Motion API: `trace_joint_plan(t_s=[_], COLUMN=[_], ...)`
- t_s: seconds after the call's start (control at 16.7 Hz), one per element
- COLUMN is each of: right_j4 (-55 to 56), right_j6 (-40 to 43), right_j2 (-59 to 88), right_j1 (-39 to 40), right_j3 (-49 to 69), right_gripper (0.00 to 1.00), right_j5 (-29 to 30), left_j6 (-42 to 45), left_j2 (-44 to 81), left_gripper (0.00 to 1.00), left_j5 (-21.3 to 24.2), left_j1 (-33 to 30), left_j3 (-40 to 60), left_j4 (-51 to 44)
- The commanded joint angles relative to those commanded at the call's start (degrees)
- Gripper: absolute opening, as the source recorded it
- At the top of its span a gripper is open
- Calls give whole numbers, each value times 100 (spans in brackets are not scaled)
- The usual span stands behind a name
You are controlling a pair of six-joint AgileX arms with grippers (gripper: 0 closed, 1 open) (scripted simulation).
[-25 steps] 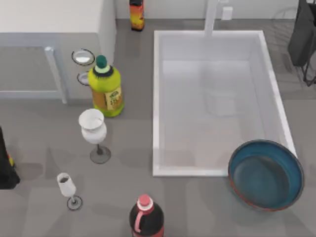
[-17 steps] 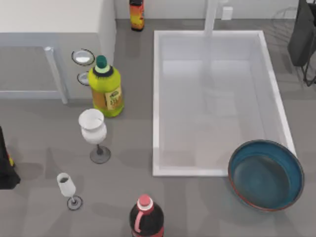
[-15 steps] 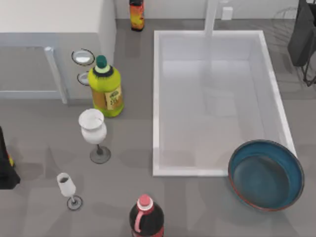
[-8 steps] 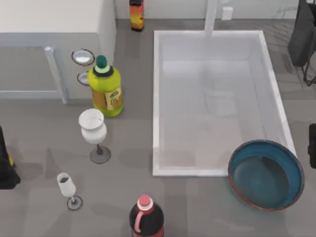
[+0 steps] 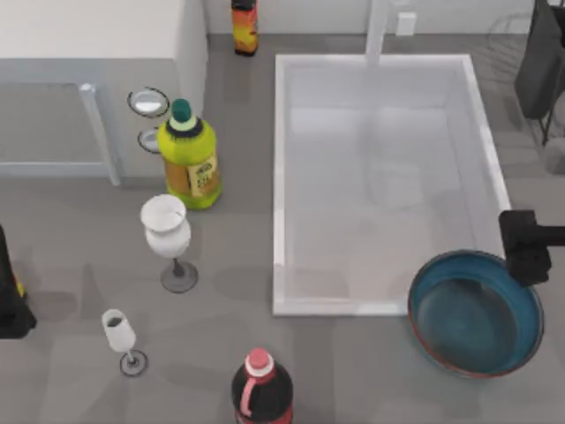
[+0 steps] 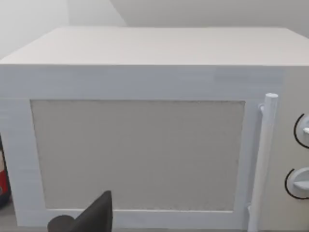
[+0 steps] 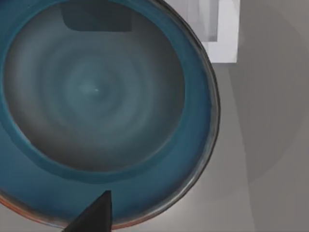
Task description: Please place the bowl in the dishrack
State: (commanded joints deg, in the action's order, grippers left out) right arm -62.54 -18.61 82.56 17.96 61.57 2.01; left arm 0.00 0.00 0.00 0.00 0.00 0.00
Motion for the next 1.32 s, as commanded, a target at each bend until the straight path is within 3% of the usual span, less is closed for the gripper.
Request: trace_joint_plan(t_s=[0.42, 0.96, 1.32], right_j4=[68, 2230, 2409], right_j6=[2, 31, 31], right_j2=[69, 966, 1053], right_j1=[-15, -45, -48], right_j3=[-43, -1278, -1394], right_gripper=[100, 100, 100], right_j5=[0, 0, 0], left_j6=[0, 0, 0], left_j2=[0, 0, 0], left_gripper=[100, 100, 100], left_j5=[0, 0, 0], left_j1=[0, 0, 0], left_j3=[0, 0, 0], left_j4=[0, 0, 0])
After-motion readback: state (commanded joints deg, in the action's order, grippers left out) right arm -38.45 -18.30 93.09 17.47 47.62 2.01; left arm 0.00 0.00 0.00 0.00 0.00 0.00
